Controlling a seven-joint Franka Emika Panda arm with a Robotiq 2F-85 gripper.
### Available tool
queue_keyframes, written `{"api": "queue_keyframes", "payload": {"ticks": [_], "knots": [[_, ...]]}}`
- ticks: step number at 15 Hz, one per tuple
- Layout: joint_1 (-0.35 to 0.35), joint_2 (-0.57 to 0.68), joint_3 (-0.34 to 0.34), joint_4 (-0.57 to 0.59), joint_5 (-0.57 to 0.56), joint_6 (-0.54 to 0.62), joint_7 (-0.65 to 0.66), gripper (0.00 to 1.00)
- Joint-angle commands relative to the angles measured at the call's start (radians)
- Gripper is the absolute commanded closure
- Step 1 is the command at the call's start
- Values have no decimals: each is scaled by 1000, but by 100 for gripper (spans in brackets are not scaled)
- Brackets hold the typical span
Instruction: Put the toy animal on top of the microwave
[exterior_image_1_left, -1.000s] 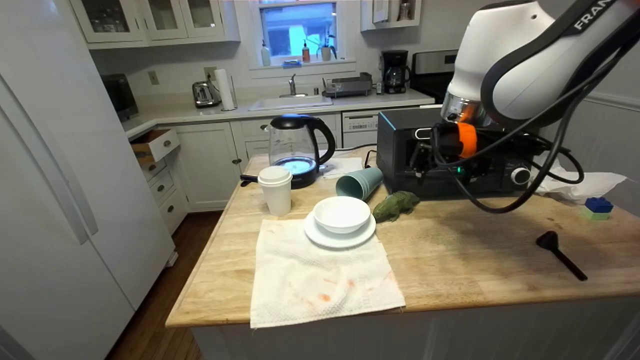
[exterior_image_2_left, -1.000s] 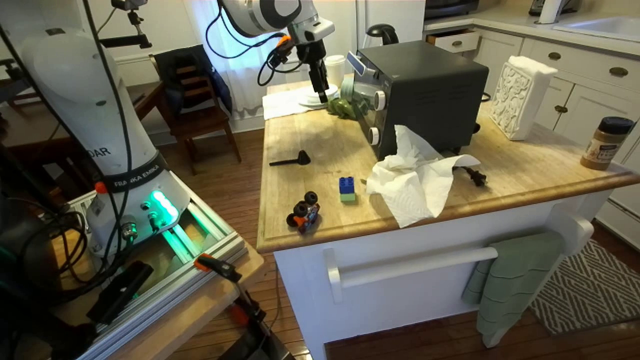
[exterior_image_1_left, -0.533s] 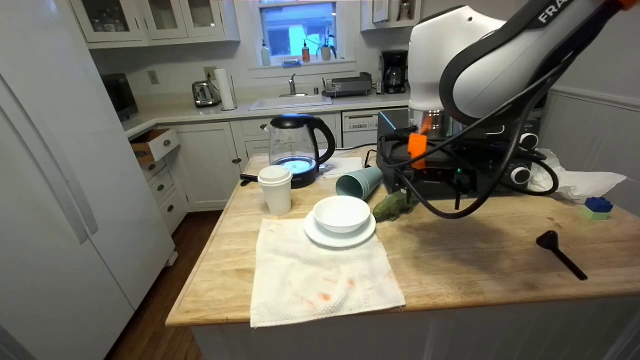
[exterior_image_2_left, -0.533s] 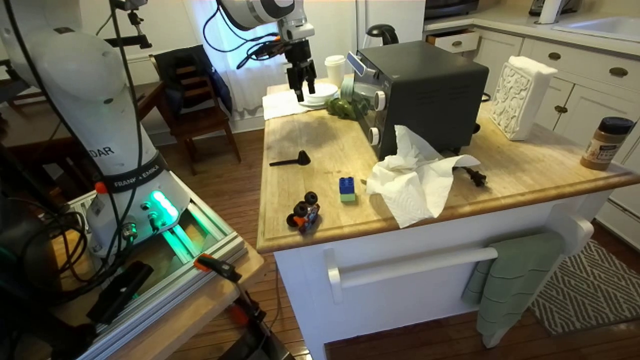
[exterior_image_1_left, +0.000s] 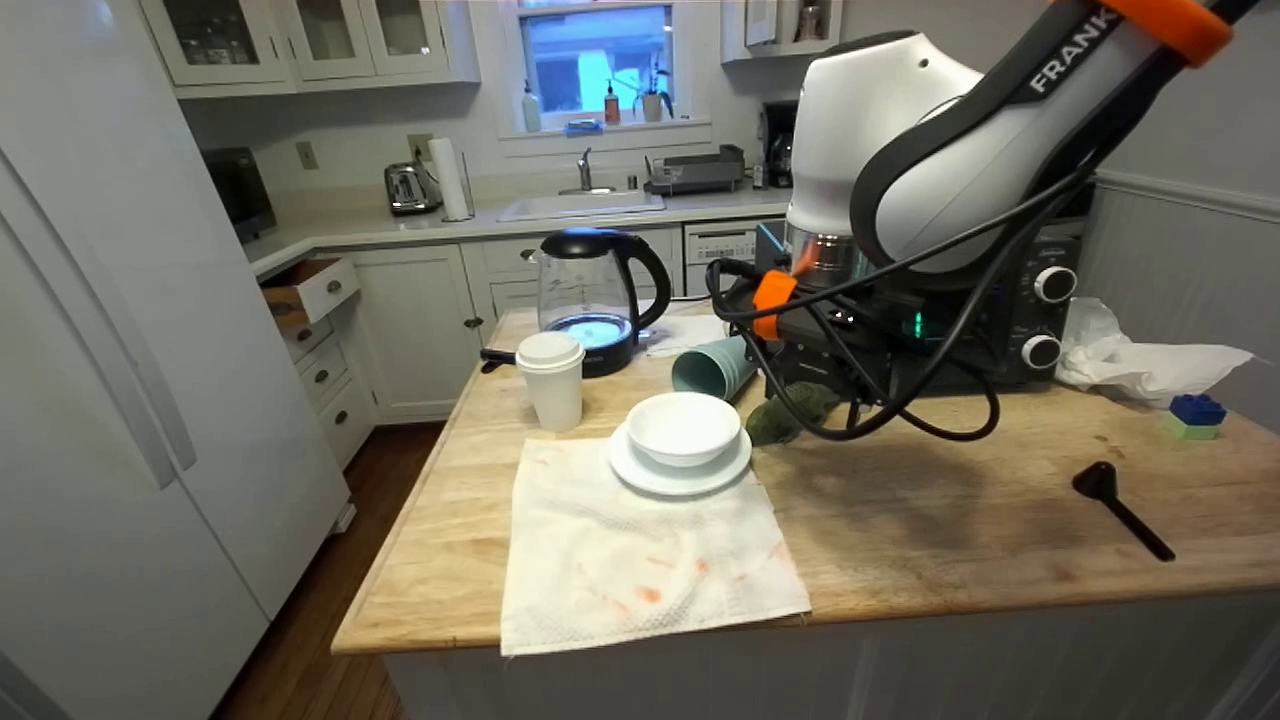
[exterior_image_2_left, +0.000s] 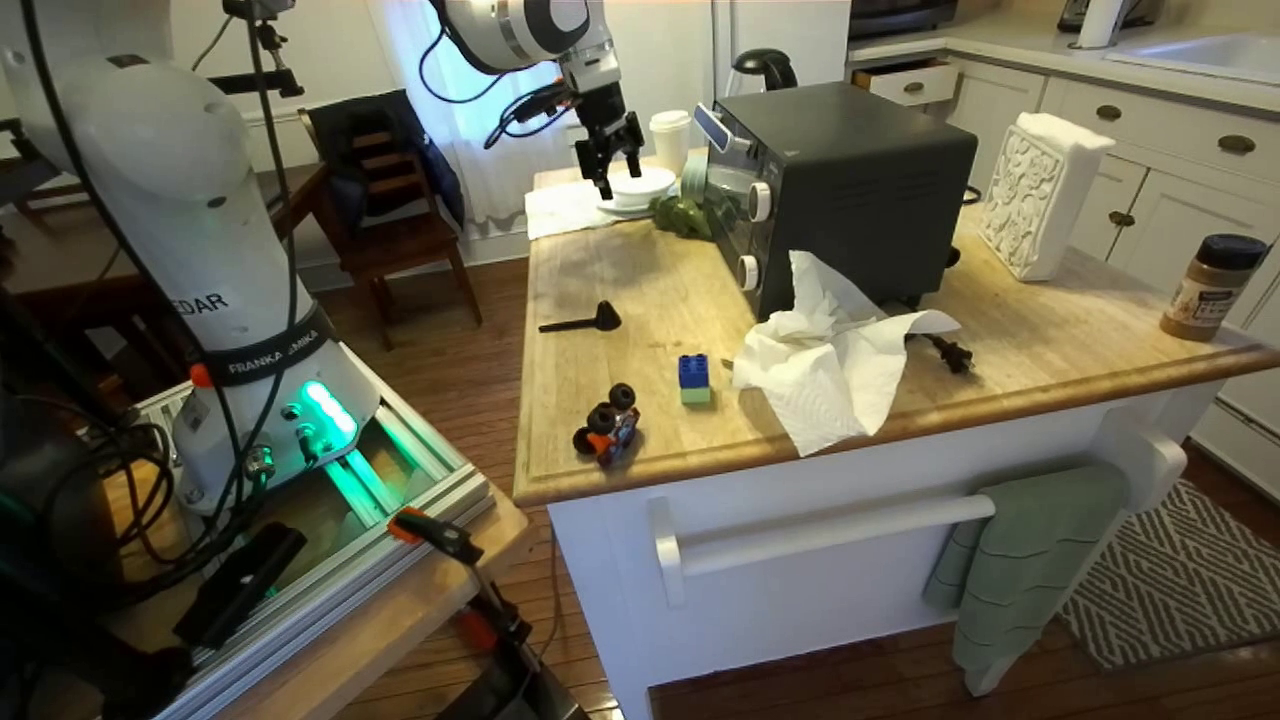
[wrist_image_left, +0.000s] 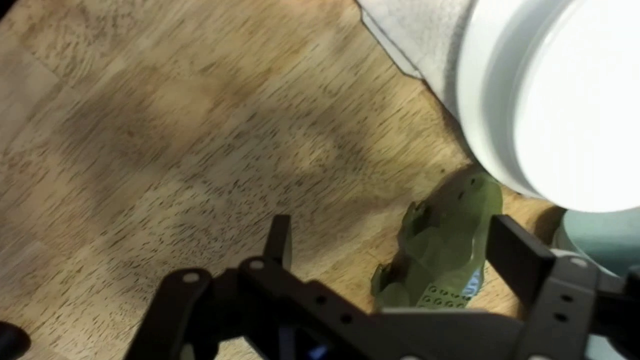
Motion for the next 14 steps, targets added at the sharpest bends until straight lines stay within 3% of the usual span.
{"api": "queue_keyframes", "payload": {"ticks": [1,12,14], "knots": [[27,78,-40,68,-48,36,141,0],[101,235,-148,207,-108,61,306,0],[110,254,-165,220,-114,56,320,26]]}}
